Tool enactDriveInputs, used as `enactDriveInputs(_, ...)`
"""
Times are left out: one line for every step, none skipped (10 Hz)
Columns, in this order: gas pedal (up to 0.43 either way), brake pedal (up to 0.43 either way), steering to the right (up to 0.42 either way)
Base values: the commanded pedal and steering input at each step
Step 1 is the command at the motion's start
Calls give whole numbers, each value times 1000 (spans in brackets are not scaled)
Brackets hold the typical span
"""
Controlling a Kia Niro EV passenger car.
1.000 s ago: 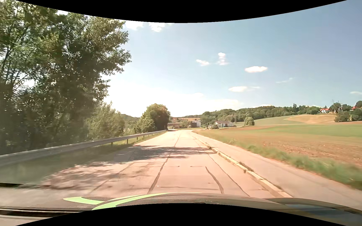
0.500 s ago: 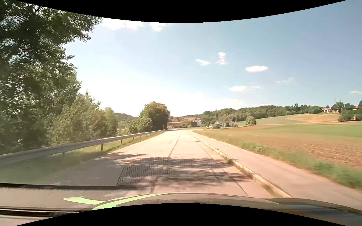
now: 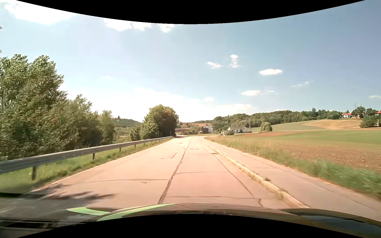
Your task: Follow the waypoints while adhering to traffic rules and regulations
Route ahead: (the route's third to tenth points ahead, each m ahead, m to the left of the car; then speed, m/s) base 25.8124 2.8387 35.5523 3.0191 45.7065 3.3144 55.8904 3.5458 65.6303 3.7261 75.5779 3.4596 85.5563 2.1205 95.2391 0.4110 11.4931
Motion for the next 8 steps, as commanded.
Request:
enactDriveInputs(110, 0, 1)
enactDriveInputs(110, 0, 2)
enactDriveInputs(110, 0, 2)
enactDriveInputs(110, 0, 0)
enactDriveInputs(110, 0, -2)
enactDriveInputs(110, 0, -3)
enactDriveInputs(98, 0, -2)
enactDriveInputs(98, 0, -2)
